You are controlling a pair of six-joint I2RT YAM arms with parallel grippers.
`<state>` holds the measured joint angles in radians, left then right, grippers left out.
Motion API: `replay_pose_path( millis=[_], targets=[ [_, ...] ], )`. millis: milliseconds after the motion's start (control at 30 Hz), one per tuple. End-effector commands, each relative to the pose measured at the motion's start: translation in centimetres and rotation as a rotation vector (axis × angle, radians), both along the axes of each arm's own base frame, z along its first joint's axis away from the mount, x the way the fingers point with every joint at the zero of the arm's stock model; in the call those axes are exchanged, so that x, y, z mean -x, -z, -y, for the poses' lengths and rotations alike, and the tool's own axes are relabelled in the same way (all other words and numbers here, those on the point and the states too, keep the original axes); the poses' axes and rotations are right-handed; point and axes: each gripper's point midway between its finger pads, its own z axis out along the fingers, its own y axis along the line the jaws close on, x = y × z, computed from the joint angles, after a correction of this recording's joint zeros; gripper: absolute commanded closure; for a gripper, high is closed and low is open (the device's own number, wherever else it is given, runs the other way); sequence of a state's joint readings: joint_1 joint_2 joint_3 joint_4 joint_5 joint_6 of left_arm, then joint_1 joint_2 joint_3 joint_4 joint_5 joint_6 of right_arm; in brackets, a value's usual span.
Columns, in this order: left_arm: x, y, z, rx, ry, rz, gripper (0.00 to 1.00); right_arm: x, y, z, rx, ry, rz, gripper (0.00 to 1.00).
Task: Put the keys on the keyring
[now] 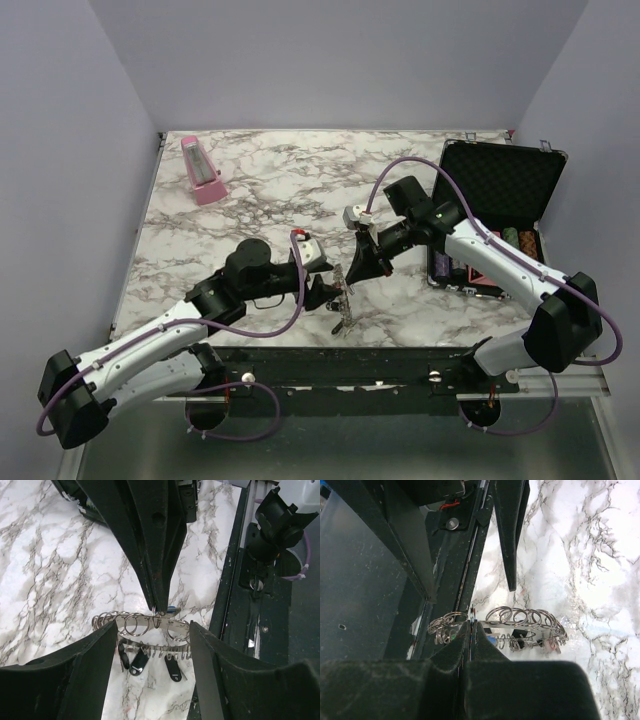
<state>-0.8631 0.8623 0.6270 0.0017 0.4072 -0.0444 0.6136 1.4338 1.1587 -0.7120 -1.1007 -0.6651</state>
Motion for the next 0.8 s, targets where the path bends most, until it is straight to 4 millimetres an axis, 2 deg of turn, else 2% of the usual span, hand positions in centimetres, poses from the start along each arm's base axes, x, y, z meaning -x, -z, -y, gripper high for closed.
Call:
replay_pose_path(
  millis=[0,133,200,333,700,767],
  targets=[
    [0.3,-1.4,1.1,0.064,0.075,0.058,0.37,0.2,-1.0,-0.3,-0.028,-0.025,0.007,0.97],
    [0.4,-0.5,1.6,0.026,0.099,0.012,0.56,0.4,-1.1,-0.3,-0.031,-0.029,0.004,0.97],
    [0.4,0.0,1.7,0.007,0.104,-0.012,0.6,0.3,-1.1,-0.3,-0.033,-0.027,0.003,0.97],
    [0.1,0.7,1.6,-0.013,0.084,-0.026,0.6,0.4,-1.2,-0.3,-0.035,-0.03,0.005,0.97],
    [-0.3,-0.6,1.2,0.027,0.053,0.014,0.6,0.4,-1.0,-0.3,-0.033,-0.032,0.0,0.97],
    [-0.3,-0.5,1.3,0.028,0.054,0.008,0.64,0.5,-1.0,-0.3,-0.033,-0.032,-0.003,0.97]
  ],
)
